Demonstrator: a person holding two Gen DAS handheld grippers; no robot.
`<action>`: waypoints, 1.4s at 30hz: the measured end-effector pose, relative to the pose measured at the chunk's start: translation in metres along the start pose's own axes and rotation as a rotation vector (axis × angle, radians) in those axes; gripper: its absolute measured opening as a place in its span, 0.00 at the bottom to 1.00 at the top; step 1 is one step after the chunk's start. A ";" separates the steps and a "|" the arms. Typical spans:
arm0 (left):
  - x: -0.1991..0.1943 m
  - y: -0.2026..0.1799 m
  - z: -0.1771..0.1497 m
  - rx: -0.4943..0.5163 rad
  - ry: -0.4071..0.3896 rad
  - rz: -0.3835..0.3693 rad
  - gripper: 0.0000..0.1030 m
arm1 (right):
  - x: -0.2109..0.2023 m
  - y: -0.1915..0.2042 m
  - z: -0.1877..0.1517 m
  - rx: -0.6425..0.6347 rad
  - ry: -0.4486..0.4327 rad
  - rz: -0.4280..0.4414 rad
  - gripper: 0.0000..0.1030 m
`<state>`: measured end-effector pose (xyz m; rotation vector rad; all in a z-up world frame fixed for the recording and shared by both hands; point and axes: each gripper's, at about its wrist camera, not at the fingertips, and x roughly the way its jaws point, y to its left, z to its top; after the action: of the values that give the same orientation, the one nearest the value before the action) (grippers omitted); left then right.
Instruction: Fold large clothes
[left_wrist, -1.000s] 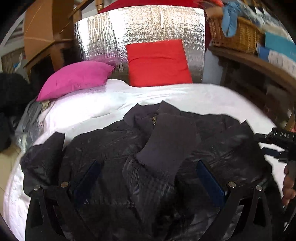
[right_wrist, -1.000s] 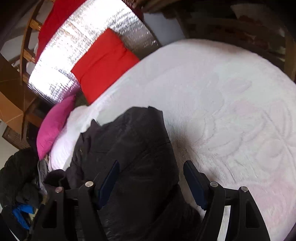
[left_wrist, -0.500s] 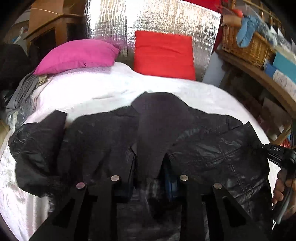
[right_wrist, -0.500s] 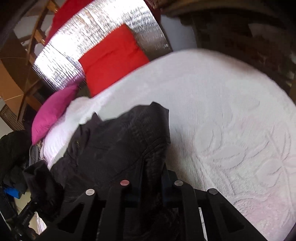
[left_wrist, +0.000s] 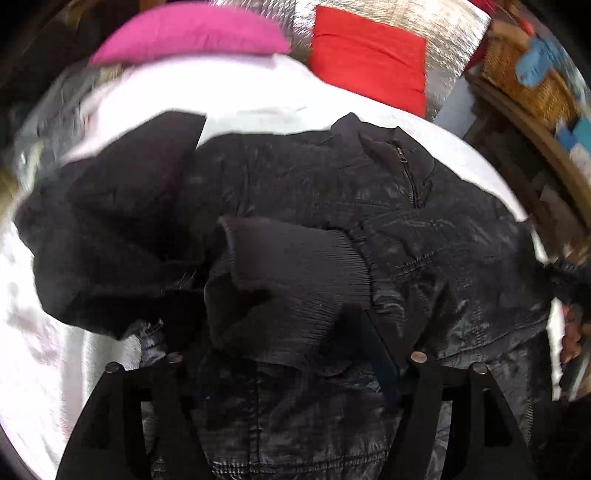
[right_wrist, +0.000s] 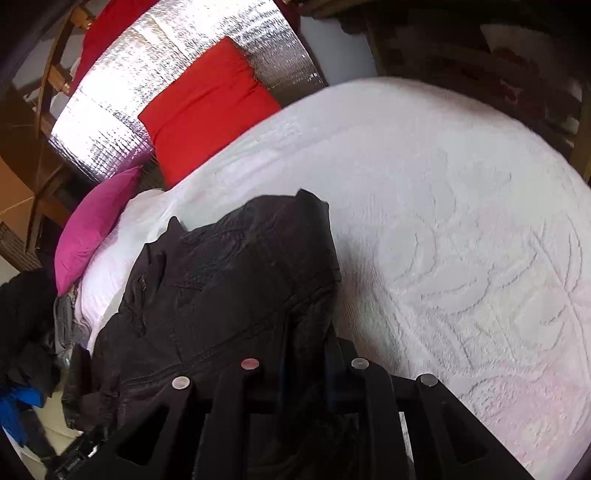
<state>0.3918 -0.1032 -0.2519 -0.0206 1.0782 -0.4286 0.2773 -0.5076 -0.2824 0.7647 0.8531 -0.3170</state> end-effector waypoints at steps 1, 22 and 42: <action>0.001 0.007 0.000 -0.037 0.021 -0.039 0.71 | 0.000 -0.004 0.000 0.017 0.009 0.012 0.20; -0.017 -0.008 0.031 0.020 -0.235 0.184 0.17 | -0.011 0.015 -0.007 -0.051 -0.089 -0.001 0.15; -0.095 0.077 0.018 -0.155 -0.371 0.127 0.81 | -0.058 0.077 -0.020 -0.174 -0.167 0.024 0.36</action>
<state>0.3950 -0.0027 -0.1800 -0.1621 0.7392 -0.2136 0.2710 -0.4422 -0.2089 0.5775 0.7030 -0.2767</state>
